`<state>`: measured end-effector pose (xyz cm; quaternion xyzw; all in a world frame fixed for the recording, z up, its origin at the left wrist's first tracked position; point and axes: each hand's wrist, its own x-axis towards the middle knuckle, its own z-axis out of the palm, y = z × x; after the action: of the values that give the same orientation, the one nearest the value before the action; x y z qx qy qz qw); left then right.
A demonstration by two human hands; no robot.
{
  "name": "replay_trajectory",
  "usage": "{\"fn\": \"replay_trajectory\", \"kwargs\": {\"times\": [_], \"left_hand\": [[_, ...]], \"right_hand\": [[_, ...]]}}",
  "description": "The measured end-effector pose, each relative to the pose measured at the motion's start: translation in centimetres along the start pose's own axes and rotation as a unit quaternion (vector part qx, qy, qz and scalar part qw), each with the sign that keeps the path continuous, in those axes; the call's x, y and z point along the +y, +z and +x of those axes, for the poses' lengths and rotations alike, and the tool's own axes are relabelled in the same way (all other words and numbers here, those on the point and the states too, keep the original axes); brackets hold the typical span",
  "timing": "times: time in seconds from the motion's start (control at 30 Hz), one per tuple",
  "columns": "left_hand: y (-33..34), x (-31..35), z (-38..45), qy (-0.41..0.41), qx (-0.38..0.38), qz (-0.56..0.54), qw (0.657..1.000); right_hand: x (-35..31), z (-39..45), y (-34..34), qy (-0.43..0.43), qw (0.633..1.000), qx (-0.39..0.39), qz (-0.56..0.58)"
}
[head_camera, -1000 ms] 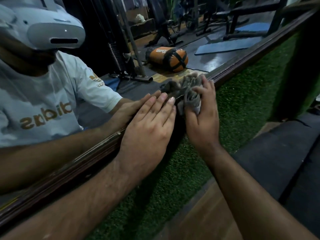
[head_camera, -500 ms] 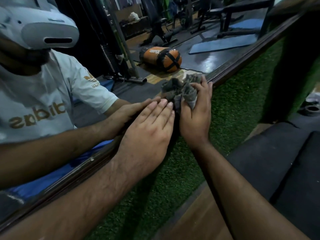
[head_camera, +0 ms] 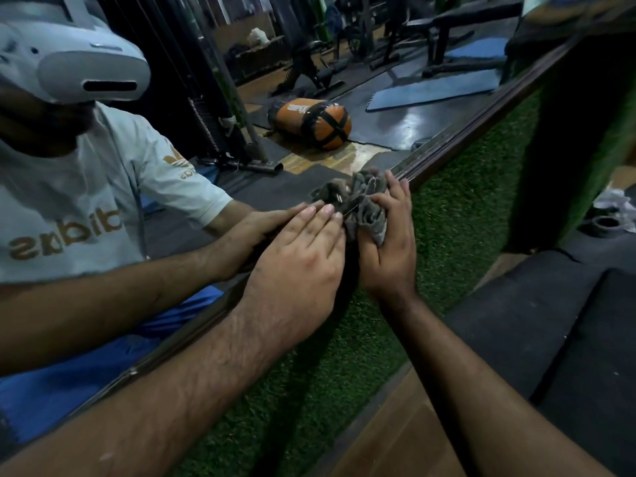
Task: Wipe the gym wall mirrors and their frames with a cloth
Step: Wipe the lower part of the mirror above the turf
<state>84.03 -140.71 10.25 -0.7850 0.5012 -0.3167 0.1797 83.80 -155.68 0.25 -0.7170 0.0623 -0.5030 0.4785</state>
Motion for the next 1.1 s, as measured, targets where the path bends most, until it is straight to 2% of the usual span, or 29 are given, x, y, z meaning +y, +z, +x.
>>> {"fn": "replay_trajectory", "kwargs": {"times": [0.17, 0.2, 0.37, 0.5, 0.6, 0.7, 0.83, 1.1], "left_hand": [[0.4, 0.5, 2.2, 0.008, -0.011, 0.030, 0.999], [0.4, 0.7, 2.6, 0.003, -0.016, 0.036, 0.999], [0.9, 1.9, 4.5, -0.011, -0.022, 0.066, 0.998], [1.4, 1.8, 6.4, 0.003, -0.016, 0.075, 0.997], [1.2, 1.4, 6.4, 0.025, -0.045, 0.105, 0.993], [0.8, 1.5, 6.6, 0.017, -0.059, 0.090, 0.994], [1.0, 1.8, 6.9, 0.011, -0.050, 0.066, 0.997], [0.8, 2.3, 8.1, 0.008, -0.052, 0.042, 0.998]], "right_hand": [[-0.1, 5.2, -0.6, 0.137, 0.987, 0.076, 0.034], [-0.1, 5.1, -0.7, 0.136, 0.987, 0.072, 0.035], [1.6, 2.2, -1.7, 0.022, 1.000, -0.012, 0.016], [2.6, 5.1, -2.8, 0.067, 0.997, 0.002, 0.030], [2.6, 5.9, -2.9, 0.094, 0.994, 0.019, 0.052], [2.2, 5.9, -3.1, 0.112, 0.993, 0.010, 0.042], [2.2, 6.0, -3.6, 0.101, 0.995, -0.008, -0.008], [2.8, 6.7, -4.0, 0.091, 0.995, -0.008, -0.036]]}}
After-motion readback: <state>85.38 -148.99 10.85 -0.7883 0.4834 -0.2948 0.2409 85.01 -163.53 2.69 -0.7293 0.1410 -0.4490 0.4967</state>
